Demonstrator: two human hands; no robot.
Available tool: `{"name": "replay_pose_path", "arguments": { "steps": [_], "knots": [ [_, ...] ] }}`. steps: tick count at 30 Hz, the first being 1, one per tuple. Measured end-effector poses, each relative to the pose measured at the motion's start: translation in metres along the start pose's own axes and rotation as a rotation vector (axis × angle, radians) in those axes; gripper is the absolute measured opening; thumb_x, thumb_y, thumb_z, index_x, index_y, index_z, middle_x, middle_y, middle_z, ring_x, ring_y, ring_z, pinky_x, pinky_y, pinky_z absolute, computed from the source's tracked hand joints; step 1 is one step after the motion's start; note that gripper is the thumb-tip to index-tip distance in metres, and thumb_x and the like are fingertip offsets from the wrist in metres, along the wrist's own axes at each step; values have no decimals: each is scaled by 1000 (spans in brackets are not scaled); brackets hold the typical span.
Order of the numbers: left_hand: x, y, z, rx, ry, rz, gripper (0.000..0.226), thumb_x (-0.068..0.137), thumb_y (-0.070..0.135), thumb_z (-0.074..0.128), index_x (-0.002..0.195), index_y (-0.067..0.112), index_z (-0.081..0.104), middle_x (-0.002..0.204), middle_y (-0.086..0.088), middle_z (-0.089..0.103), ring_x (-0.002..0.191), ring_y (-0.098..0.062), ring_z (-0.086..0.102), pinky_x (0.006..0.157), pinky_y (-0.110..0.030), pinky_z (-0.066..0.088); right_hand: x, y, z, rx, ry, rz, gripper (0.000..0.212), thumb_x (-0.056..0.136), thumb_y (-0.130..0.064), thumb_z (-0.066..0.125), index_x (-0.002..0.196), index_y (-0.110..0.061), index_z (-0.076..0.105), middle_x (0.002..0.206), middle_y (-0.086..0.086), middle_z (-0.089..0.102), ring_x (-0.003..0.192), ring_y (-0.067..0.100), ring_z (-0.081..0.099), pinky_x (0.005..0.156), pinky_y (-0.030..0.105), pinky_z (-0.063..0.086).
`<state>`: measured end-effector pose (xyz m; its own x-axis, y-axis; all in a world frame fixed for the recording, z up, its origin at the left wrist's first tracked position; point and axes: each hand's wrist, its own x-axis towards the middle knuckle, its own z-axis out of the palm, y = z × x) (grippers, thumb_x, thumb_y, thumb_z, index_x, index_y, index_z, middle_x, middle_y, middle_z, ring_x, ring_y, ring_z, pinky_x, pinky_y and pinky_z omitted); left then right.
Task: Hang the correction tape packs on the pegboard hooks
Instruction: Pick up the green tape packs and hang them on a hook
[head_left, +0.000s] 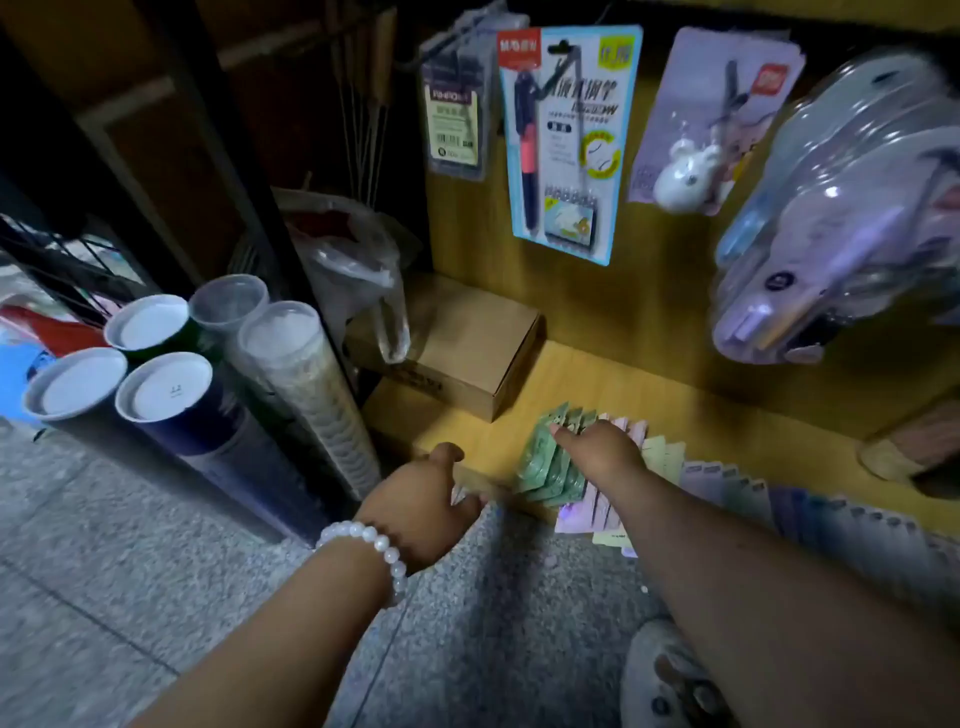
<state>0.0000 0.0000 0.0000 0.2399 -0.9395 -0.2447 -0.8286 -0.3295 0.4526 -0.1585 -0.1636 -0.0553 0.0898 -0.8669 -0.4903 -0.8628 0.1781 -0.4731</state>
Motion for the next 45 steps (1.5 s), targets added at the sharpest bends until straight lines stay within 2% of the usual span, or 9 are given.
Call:
{"name": "replay_pose_path", "arguments": {
  "steps": [2, 5, 13, 27, 31, 34, 38, 40, 45],
  "knots": [
    [11, -8, 9, -37, -12, -16, 60, 91, 53, 51, 139, 20, 38, 117, -2, 65, 105, -19, 64, 89, -35, 53, 10, -4, 5, -20, 50, 56, 57, 83, -65, 55, 68, -10, 50, 68, 6, 54, 74, 28, 58, 54, 25, 34],
    [23, -16, 20, -47, -20, -20, 58, 92, 52, 50, 138, 19, 39, 119, -4, 65, 106, -19, 63, 90, -34, 53, 28, -6, 16, -35, 121, 127, 71, 77, -70, 57, 98, -4, 65, 103, 15, 68, 102, 34, 63, 78, 31, 50],
    [40, -31, 43, -100, -35, -40, 57, 91, 52, 51, 137, 21, 40, 122, -3, 64, 107, -20, 63, 89, -36, 53, 41, -24, 41, -278, 265, 163, 78, 69, -70, 66, 117, -8, 65, 129, 14, 58, 121, 31, 54, 97, 37, 45],
    [44, -37, 50, -235, -65, -168, 46, 94, 43, 54, 131, 15, 47, 112, -2, 69, 101, -19, 64, 84, -27, 49, 26, -41, 49, 1, 154, 85, 54, 68, -40, 80, 107, -11, 59, 109, 13, 69, 102, 35, 65, 81, 35, 52],
    [43, -31, 50, -463, -28, -246, 50, 96, 43, 50, 134, 10, 49, 124, -9, 61, 109, -21, 58, 83, -23, 38, 12, -27, 40, 424, -64, 20, 23, 67, -22, 83, 86, -12, 73, 91, 8, 75, 77, 23, 71, 72, 32, 58],
    [41, -20, 52, -822, -72, -336, 62, 91, 46, 59, 137, 8, 43, 125, -5, 59, 103, -16, 58, 87, -28, 43, -7, -19, 30, 588, -271, 27, 13, 75, -11, 78, 87, -12, 70, 84, 4, 73, 69, 16, 65, 56, 21, 45],
    [37, -16, 59, -1333, -191, -403, 51, 79, 27, 75, 120, 0, 62, 110, -17, 73, 100, -33, 71, 93, -49, 54, -16, -11, 38, 552, -396, 24, 55, 65, -44, 83, 108, -15, 67, 100, 3, 71, 89, 24, 62, 64, 30, 37],
    [35, -16, 62, -1404, -226, -432, 44, 77, 15, 74, 117, -3, 64, 107, -21, 73, 100, -38, 70, 93, -52, 54, -15, -9, 39, 511, -325, -5, 60, 63, -65, 74, 98, -16, 69, 95, 1, 69, 84, 23, 60, 65, 31, 39],
    [37, -23, 70, -1414, -187, -453, 26, 85, 4, 68, 111, 1, 66, 106, -21, 73, 95, -37, 70, 88, -51, 57, 20, 11, 25, 171, 244, 20, 43, 88, -51, 58, 65, -14, 56, 68, 8, 57, 78, 28, 62, 67, 28, 39]
  ]
}}
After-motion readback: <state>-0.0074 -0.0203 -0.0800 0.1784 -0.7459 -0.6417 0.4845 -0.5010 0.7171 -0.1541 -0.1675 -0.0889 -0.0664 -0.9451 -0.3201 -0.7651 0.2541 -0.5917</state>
